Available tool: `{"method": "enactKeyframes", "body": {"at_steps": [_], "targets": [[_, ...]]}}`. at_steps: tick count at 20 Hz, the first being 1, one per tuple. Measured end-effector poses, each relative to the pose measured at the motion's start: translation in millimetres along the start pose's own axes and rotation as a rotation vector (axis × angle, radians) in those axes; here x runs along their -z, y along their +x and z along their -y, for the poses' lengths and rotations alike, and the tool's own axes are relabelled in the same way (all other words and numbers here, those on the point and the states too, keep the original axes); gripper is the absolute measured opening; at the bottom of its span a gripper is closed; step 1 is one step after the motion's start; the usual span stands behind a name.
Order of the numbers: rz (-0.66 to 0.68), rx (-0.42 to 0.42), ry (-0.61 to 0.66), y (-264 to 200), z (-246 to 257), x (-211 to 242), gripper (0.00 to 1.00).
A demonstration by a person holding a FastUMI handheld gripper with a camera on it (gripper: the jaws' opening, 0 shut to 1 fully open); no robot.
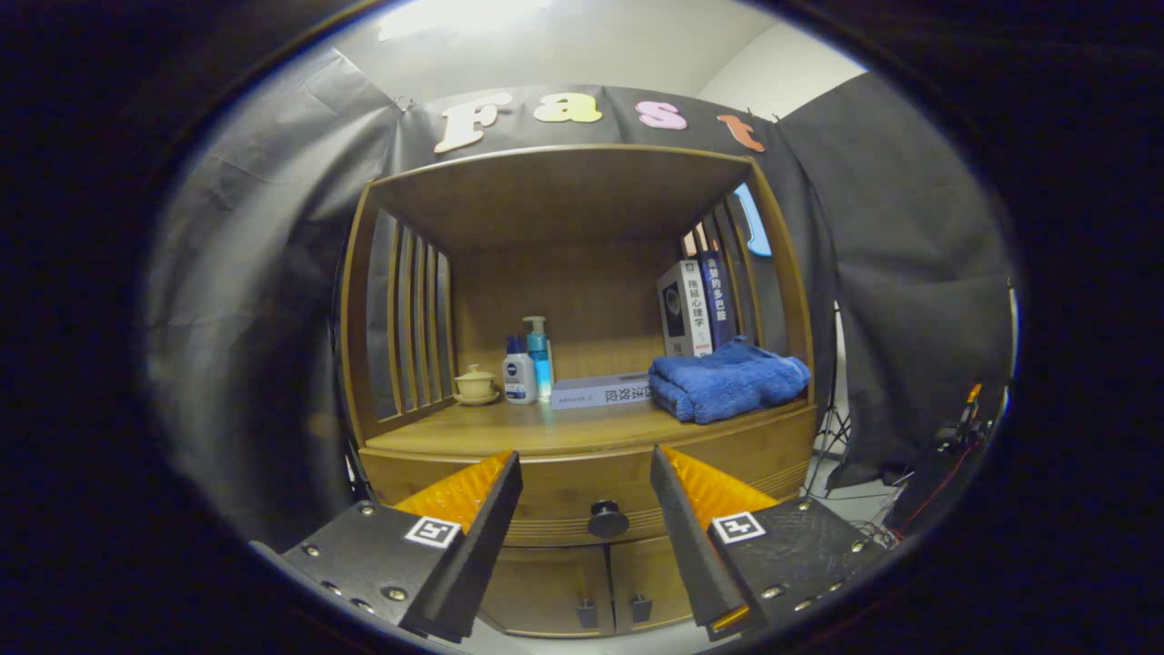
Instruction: Pull open the drawer, take out the items inside it, and place them on the countertop above the cabinet.
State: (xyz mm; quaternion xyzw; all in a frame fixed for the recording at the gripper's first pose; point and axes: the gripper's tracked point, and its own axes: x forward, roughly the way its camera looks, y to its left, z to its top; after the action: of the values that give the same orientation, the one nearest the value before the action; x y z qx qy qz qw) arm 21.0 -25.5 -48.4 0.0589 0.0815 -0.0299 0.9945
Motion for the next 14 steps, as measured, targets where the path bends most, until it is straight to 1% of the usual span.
{"method": "enactKeyframes", "body": {"at_steps": [3, 5, 7, 10, 12, 14], "targets": [[-0.021, -0.029, 0.024, 22.5, -6.4, 11.0, 0.86], [-0.05, -0.015, 0.03, 36.5, -0.6, 18.8, 0.86], [-0.08, -0.023, 0.03, 51.4, -0.1, 27.4, 0.86], [-0.178, -0.051, 0.012, 60.1, -0.7, 54.7, 0.86], [-0.241, -0.04, -0.008, 60.5, 6.2, 73.6, 0.86], [-0.285, -0.018, 0.012, 72.7, 16.5, 93.6, 0.86]]}}
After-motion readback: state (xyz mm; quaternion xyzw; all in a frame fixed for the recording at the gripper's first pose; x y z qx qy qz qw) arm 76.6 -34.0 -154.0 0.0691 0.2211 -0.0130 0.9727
